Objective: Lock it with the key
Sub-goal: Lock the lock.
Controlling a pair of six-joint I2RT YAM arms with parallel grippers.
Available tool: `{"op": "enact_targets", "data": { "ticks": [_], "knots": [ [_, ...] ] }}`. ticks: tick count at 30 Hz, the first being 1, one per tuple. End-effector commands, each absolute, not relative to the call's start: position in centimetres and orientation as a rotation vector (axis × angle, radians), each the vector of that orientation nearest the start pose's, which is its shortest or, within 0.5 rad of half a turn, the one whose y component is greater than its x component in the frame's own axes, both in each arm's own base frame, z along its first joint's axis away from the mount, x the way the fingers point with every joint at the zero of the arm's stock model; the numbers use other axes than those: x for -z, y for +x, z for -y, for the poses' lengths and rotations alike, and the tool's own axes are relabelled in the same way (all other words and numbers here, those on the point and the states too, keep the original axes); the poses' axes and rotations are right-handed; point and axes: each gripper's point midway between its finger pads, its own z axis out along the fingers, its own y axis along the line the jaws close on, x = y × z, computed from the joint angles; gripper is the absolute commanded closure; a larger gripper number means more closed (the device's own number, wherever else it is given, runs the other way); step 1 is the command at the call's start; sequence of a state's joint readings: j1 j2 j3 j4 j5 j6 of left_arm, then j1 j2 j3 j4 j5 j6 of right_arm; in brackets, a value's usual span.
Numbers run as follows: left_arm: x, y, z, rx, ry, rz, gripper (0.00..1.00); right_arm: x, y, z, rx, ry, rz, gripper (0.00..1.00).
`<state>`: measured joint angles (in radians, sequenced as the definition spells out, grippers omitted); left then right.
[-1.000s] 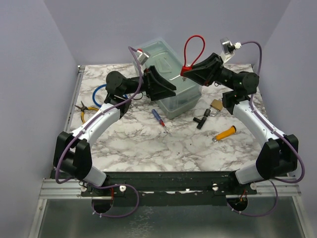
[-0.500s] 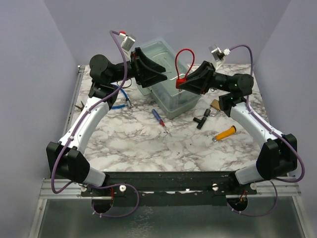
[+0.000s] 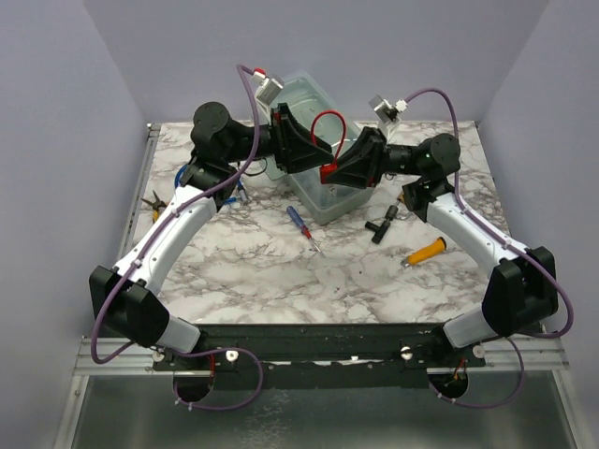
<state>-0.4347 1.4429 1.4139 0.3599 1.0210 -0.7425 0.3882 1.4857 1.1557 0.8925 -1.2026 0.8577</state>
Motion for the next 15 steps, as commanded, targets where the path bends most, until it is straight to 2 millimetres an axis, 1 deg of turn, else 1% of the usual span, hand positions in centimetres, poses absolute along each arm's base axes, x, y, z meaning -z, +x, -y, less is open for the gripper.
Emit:
{"op": "enact_targets", "data": {
  "ticks": [1, 3, 6, 10, 13, 15],
  "knots": [
    [-43.8, 28.09, 31.53, 1.462, 0.803, -1.442, 0.53, -39.29, 26.16, -30.04, -1.59, -1.008, -1.233, 1.0],
    [-43.54, 28.11, 31.63, 1.47, 0.799, -1.46, 0.59, -39.39, 26.21, -30.12, -1.587, -1.007, -1.235, 1.0],
    [-43.33, 27.7, 31.89, 1.49, 0.814, -1.468, 0.64, -39.32, 26.19, -30.29, -1.582, -1.016, -1.236, 1.0],
    [-43.01, 27.77, 31.99, 1.496, 0.804, -1.481, 0.73, -39.23, 26.19, -30.58, -1.583, -1.024, -1.238, 1.0],
    [-42.81, 27.86, 32.02, 1.499, 0.795, -1.492, 0.77, -39.34, 26.11, -30.73, -1.583, -1.031, -1.234, 1.0],
    [-42.82, 27.8, 32.03, 1.502, 0.795, -1.494, 0.89, -39.4, 26.0, -30.77, -1.582, -1.037, -1.23, 1.0]
  ]
}}
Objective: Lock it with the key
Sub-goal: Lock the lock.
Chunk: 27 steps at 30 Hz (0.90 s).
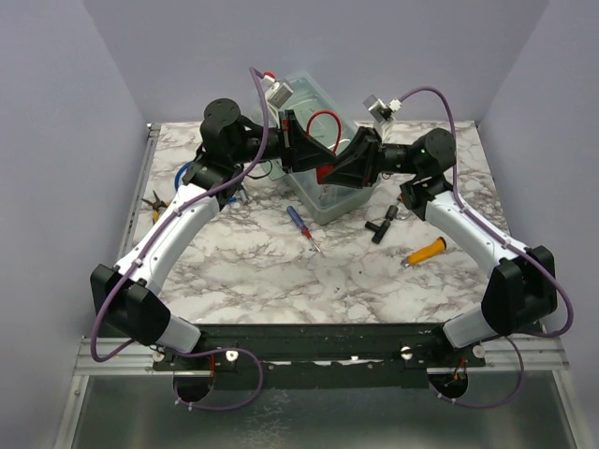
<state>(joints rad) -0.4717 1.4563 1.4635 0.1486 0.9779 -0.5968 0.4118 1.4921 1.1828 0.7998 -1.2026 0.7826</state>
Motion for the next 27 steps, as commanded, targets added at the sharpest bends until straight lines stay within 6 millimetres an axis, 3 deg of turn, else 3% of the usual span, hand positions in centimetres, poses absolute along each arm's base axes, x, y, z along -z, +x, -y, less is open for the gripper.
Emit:
{"op": "enact_targets", "data": {
  "ticks": [1, 3, 4, 7, 9, 12, 19, 27],
  "knots": [
    [-42.8, 27.8, 32.1, 1.506, 0.795, -1.496, 0.95, -39.4, 26.0, -30.8, -1.581, -1.036, -1.23, 1.0],
    [-43.0, 27.8, 32.0, 1.512, 0.787, -1.501, 1.0, -39.5, 26.0, -30.8, -1.58, -1.035, -1.225, 1.0],
    [-43.1, 27.8, 31.9, 1.514, 0.781, -1.501, 1.0, -39.7, 26.0, -30.7, -1.582, -1.032, -1.224, 0.94],
    [-44.6, 28.1, 30.9, 1.549, 0.75, -1.455, 1.0, -39.9, 25.9, -30.5, -1.592, -1.018, -1.24, 0.5],
    [-46.0, 28.6, 29.7, 1.576, 0.7, -1.414, 1.0, -39.8, 26.0, -30.2, -1.588, -0.993, -1.254, 0.37],
    [-47.6, 29.6, 28.4, 1.572, 0.623, -1.372, 1.0, -39.7, 26.8, -29.9, -1.541, -0.923, -1.269, 0.37],
    [-47.9, 29.8, 28.1, 1.56, 0.578, -1.353, 1.0, -40.0, 29.1, -30.1, -1.447, -0.84, -1.274, 0.46],
    [-48.0, 30.7, 27.8, 1.518, 0.519, -1.336, 1.0, -40.2, 29.1, -30.9, -1.458, -0.878, -1.261, 0.54]
  ]
}}
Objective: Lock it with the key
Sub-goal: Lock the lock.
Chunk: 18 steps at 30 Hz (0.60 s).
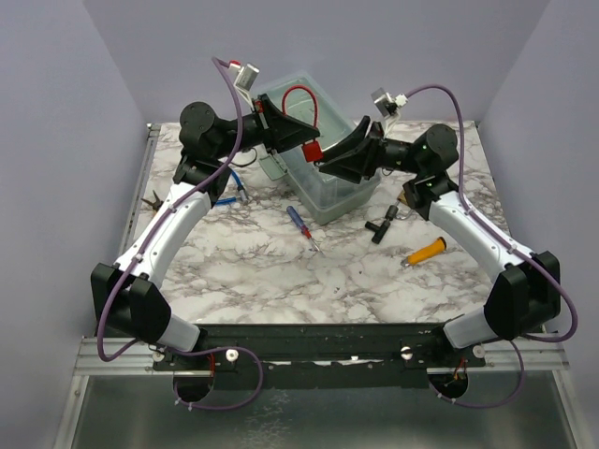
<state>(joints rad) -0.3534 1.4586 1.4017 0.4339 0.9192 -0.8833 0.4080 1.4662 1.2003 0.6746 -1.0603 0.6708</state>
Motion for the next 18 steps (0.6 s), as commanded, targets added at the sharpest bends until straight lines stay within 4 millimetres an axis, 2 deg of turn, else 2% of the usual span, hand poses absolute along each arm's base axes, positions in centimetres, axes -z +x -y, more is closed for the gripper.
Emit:
{"op": "enact_targets", "data": {
  "ticks": [1, 9, 18],
  "knots": [
    [-48.0, 30.8, 27.8, 1.518, 0.517, -1.334, 1.0, -40.2, 29.1, -31.0, -1.457, -0.879, -1.26, 0.55],
    [-47.9, 31.0, 28.0, 1.513, 0.506, -1.331, 1.0, -40.1, 29.5, -32.0, -1.432, -0.904, -1.268, 0.64],
    [-47.9, 31.4, 27.9, 1.493, 0.477, -1.325, 1.0, -39.7, 29.6, -32.7, -1.405, -0.914, -1.281, 0.85]
  ]
}}
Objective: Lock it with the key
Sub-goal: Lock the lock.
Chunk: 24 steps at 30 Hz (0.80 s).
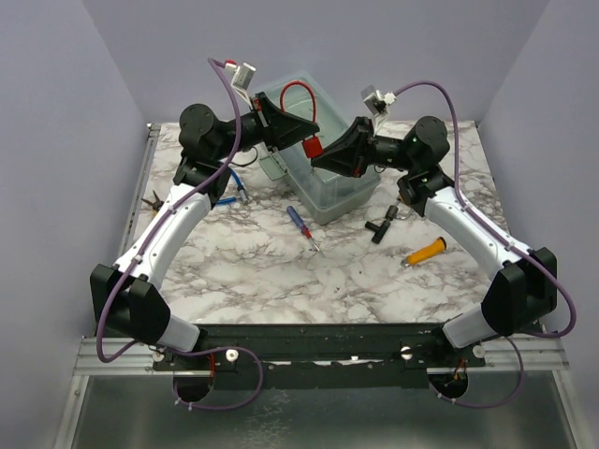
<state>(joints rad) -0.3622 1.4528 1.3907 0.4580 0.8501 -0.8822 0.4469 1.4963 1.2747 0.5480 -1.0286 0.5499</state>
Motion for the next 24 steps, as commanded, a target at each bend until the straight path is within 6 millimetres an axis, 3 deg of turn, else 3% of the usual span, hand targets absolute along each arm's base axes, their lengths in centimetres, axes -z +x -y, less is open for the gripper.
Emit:
{"op": "enact_targets", "data": {
  "ticks": [1, 5, 9, 20, 24],
  "knots": [
    [-47.9, 31.4, 27.9, 1.491, 0.473, -1.325, 1.0, -39.7, 29.7, -32.8, -1.4, -0.912, -1.281, 0.88],
    [-47.8, 31.7, 27.7, 1.471, 0.453, -1.322, 1.0, -39.5, 30.2, -32.8, -1.365, -0.894, -1.301, 0.99],
    [-48.2, 32.2, 27.2, 1.438, 0.413, -1.308, 1.0, -38.9, 30.2, -32.6, -1.357, -0.88, -1.328, 1.0],
    [-50.5, 33.6, 25.0, 1.363, 0.454, -1.193, 1.0, -36.5, 25.7, -32.3, -1.626, -0.925, -1.388, 1.0],
    [-51.2, 33.5, 24.8, 1.37, 0.459, -1.159, 1.0, -36.1, 25.2, -32.3, -1.671, -0.933, -1.39, 1.0]
  ]
}}
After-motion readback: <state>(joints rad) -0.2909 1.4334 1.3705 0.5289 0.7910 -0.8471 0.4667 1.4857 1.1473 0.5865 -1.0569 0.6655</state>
